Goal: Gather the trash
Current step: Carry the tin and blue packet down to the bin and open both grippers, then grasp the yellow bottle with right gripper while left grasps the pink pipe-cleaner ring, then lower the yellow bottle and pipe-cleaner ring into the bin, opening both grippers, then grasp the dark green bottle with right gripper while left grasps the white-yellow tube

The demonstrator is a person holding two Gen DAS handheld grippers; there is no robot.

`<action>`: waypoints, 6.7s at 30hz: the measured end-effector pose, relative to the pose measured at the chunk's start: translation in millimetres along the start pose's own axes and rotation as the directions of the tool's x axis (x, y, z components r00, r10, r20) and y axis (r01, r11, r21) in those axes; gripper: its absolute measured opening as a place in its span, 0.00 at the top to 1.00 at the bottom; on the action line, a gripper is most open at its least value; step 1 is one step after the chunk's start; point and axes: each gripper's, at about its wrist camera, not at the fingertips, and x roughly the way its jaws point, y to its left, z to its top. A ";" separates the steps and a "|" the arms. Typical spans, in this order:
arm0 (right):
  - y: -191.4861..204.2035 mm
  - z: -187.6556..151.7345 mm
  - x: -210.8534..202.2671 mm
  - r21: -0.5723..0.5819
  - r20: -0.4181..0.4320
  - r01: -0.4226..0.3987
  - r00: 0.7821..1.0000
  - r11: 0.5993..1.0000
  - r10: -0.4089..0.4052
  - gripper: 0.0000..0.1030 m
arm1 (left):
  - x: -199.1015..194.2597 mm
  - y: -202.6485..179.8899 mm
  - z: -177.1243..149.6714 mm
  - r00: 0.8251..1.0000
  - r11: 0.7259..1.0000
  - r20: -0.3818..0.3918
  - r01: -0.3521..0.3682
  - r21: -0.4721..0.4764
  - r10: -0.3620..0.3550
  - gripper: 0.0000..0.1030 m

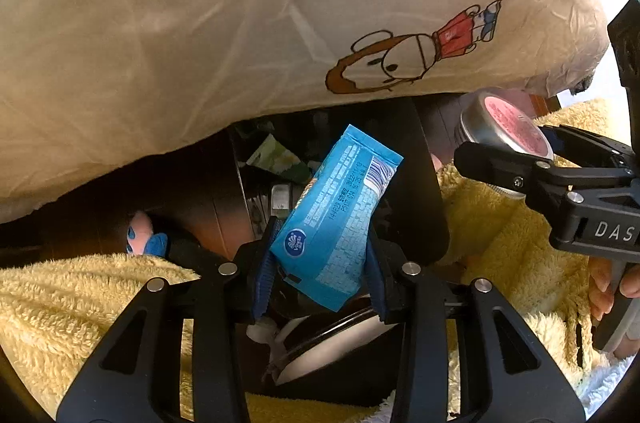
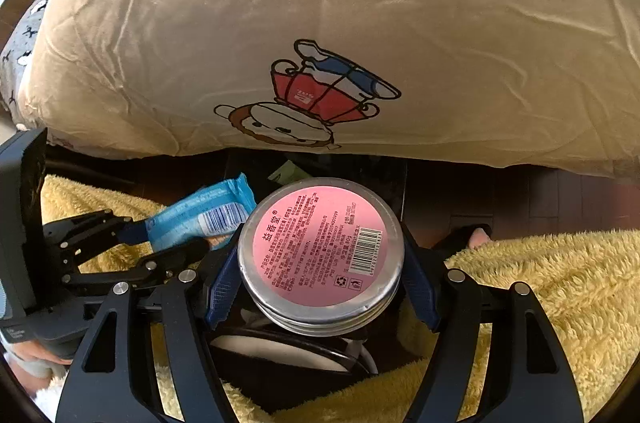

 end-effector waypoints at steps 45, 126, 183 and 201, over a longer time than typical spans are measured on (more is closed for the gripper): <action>-1.6 164.0 -123.5 -0.027 0.463 0.136 0.880 0.990 -0.108 0.06 | -173.3 37.2 135.5 0.832 0.964 0.496 -0.260 -0.049 0.249 0.10; -1.0 27.1 -156.2 -0.164 0.431 0.003 0.900 0.987 0.069 0.44 | -138.5 -17.6 42.5 0.912 0.998 0.408 -0.055 0.038 0.035 0.34; -14.6 47.5 -128.3 -0.035 0.356 0.001 0.934 0.999 0.012 0.15 | -146.0 10.0 38.1 0.917 0.994 0.383 -0.096 -0.054 0.109 0.08; -28.6 247.1 -122.3 -0.054 0.475 0.208 0.866 0.977 -0.158 0.29 | -164.7 23.1 203.4 0.826 0.976 0.526 -0.217 -0.035 0.203 0.14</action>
